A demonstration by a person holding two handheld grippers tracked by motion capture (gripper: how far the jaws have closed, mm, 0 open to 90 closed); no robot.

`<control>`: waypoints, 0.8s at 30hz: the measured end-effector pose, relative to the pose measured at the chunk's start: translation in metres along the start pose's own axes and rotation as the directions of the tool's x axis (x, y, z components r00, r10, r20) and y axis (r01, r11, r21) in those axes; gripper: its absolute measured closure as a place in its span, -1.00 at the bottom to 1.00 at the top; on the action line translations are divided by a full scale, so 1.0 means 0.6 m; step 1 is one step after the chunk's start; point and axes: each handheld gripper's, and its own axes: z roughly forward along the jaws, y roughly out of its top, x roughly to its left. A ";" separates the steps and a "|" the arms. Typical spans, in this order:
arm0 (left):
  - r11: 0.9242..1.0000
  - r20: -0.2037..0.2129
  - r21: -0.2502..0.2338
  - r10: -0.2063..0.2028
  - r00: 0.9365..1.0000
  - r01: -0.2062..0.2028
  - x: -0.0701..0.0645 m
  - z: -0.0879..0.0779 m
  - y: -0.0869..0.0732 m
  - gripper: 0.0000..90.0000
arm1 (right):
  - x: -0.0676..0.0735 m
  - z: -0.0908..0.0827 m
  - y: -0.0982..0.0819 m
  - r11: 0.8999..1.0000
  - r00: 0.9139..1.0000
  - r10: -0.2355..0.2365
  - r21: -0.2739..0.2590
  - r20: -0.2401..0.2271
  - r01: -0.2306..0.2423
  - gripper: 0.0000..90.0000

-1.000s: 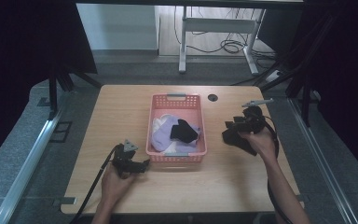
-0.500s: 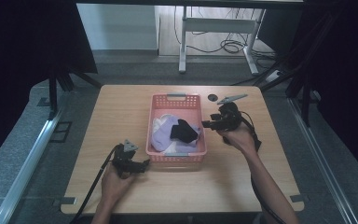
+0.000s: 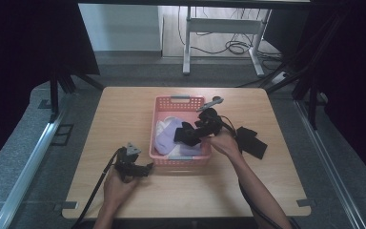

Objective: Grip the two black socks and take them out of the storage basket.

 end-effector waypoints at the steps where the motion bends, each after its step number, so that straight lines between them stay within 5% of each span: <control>1: 1.000 0.000 0.000 0.000 1.000 0.000 0.000 0.000 0.000 -0.76 | 0.001 0.008 0.001 1.000 1.000 -0.004 0.013 0.005 0.004 -0.19; 13: 1.000 -0.001 0.004 0.002 1.000 -0.002 0.000 0.000 0.000 -0.76 | 0.007 0.053 0.000 0.992 0.997 -0.034 0.123 0.065 0.026 -0.04; 16: 1.000 -0.001 0.003 0.002 1.000 -0.002 0.000 0.000 0.000 -0.76 | 0.010 0.057 -0.001 0.988 0.997 -0.048 0.147 0.064 0.038 0.21; 17: 1.000 -0.001 0.003 0.002 1.000 -0.002 0.000 0.000 0.000 -0.76 | 0.015 0.058 -0.001 0.985 0.995 -0.070 0.160 0.070 0.058 0.50; 18: 1.000 -0.001 0.003 0.002 1.000 -0.002 0.000 0.000 0.000 -0.76 | 0.015 0.058 -0.001 0.985 0.995 -0.070 0.160 0.070 0.058 0.50; 20: 1.000 -0.001 0.003 0.001 1.000 -0.001 0.000 0.000 0.000 -0.76 | 0.017 0.057 -0.001 0.984 0.994 -0.083 0.162 0.071 0.071 0.81; 24: 1.000 -0.002 0.003 0.001 1.000 -0.001 0.000 0.000 0.000 -0.76 | 0.018 0.043 0.004 0.988 0.994 -0.071 0.143 0.080 0.059 0.92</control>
